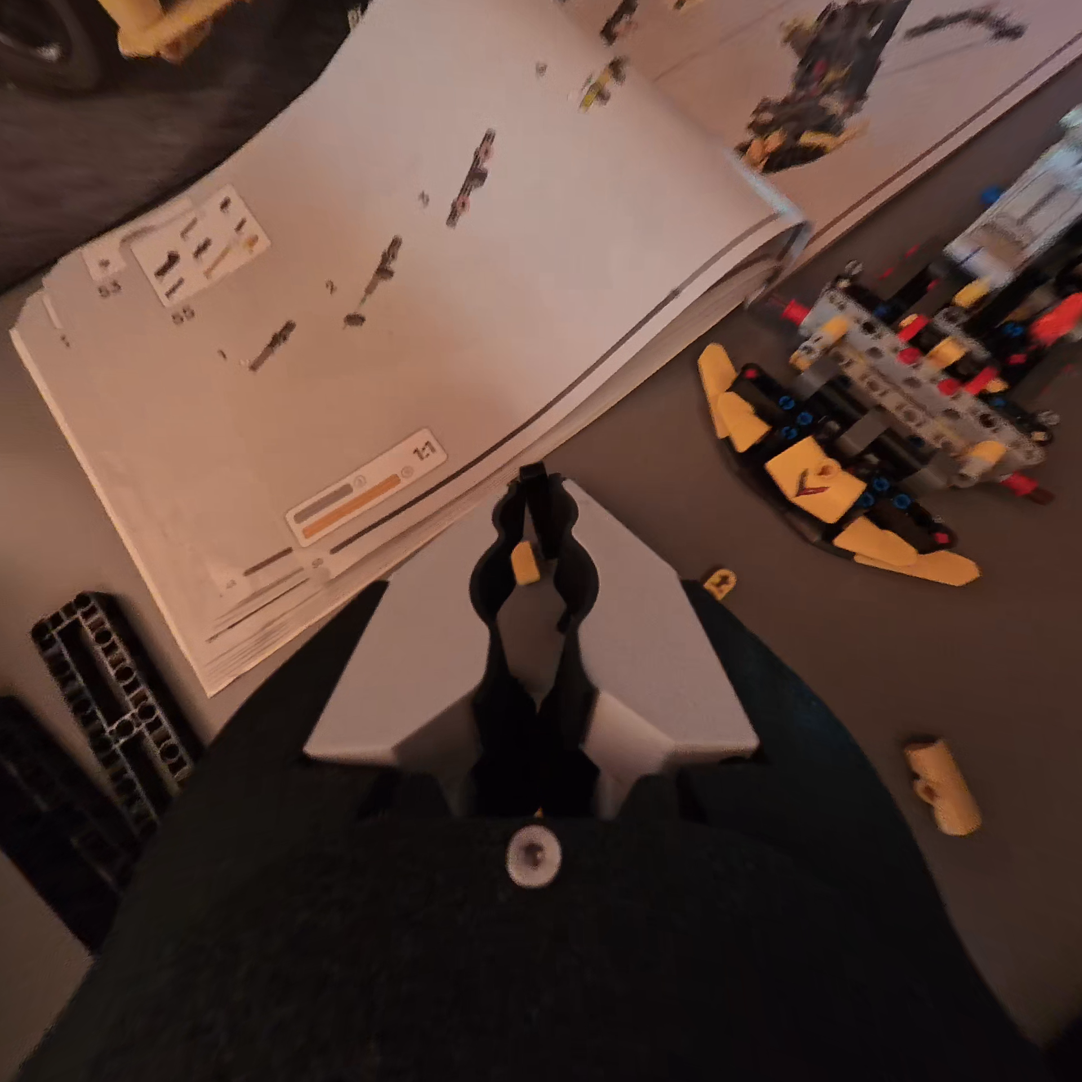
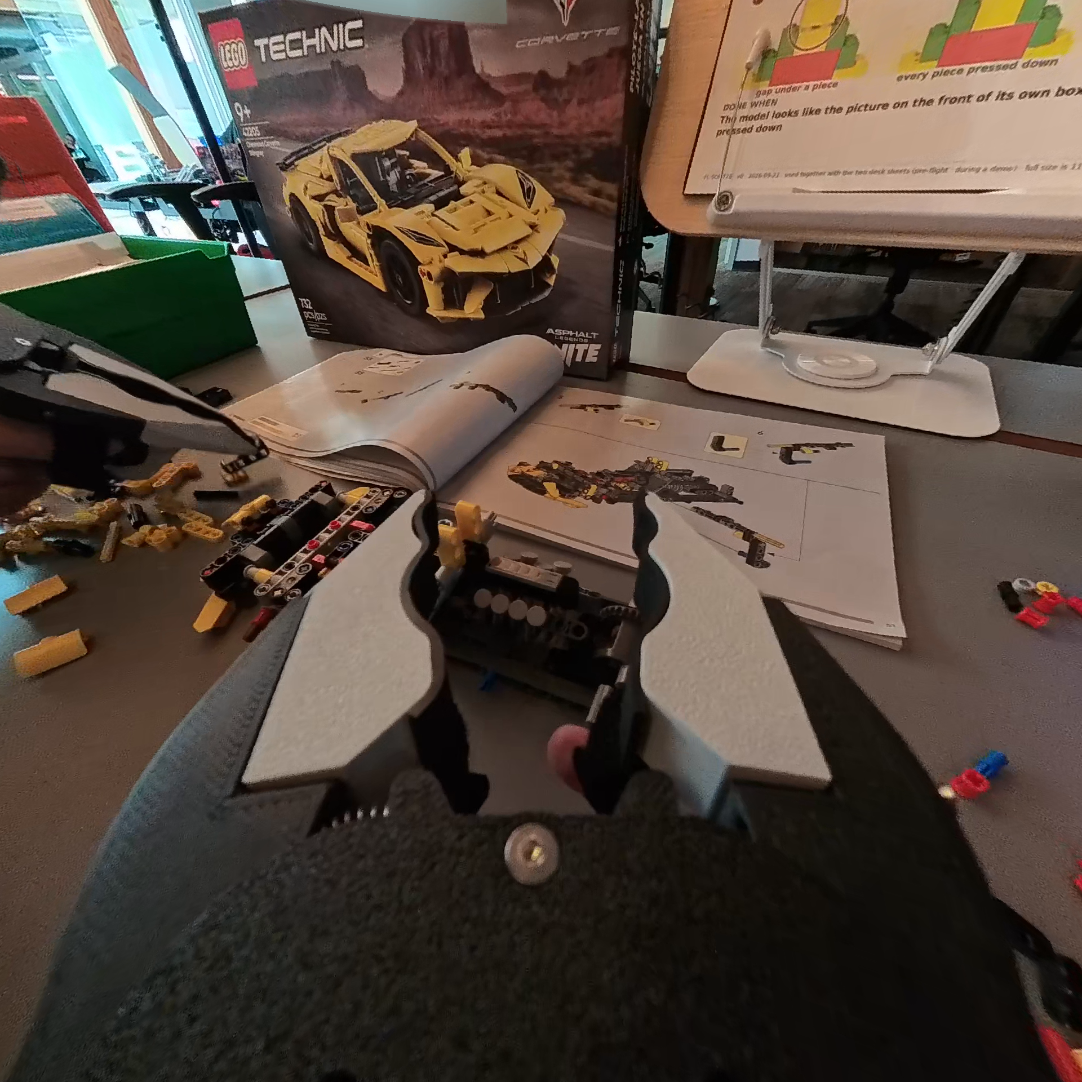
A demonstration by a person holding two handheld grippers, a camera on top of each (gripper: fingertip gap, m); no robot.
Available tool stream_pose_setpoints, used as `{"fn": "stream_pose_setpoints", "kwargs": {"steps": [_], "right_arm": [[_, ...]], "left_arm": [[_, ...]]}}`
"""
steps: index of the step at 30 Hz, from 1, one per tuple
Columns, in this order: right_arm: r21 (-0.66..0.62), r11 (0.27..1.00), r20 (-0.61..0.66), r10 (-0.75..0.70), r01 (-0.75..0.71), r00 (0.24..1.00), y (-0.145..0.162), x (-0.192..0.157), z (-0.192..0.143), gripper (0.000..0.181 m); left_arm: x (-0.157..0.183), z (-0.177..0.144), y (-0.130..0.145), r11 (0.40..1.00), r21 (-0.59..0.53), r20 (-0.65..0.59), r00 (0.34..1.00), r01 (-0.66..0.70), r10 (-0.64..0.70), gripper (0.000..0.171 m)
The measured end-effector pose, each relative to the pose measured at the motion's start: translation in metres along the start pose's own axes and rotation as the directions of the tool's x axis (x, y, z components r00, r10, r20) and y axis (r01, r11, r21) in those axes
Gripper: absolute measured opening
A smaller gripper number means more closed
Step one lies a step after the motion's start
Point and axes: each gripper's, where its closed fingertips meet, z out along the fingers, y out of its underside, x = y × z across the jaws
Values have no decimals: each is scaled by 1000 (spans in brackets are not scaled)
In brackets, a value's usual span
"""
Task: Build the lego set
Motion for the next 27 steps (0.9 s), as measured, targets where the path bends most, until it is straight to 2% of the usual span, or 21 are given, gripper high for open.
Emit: {"fn": "stream_pose_setpoints", "kwargs": {"steps": [3, 5, 8, 10, 14, 20, 24, 27], "right_arm": [[5, 1000, 3, -3, 3, 1000, -1, -2, 0, 66], [4, 1000, 4, -9, 9, 1000, 0, -3, -1, 66], [14, 1000, 5, -17, 17, 1000, -3, -5, -3, 65], [29, 999, 3, -19, 19, 1000, -6, -5, -4, 65], [39, 998, -1, -46, 46, 999, -9, -6, -6, 65], [-1, 996, -74, -93, 93, 993, -6, 10, -18, 64], [-181, 983, -103, 1, -20, 995, 13, 27, -55, 59], [-301, 952, -174, -6, -47, 985, 34, 55, -93, 55]], "left_arm": [[21, -14, -18, 995, 94, -117, 993, 23, -12, 4], [51, -25, -27, 991, 122, -259, 966, 52, -19, 4], [109, -38, -29, 994, 110, -446, 894, 29, 23, 4], [147, -39, -22, 997, 79, -525, 849, -23, 61, 4], [184, -21, 0, 987, 21, -491, 858, -160, 150, 4], [204, -7, 14, 964, -11, -470, 852, -266, 229, 4], [210, -3, 16, 948, 5, -449, 847, -317, 285, 5], [213, -3, 16, 945, 9, -450, 842, -328, 297, 5]]}}
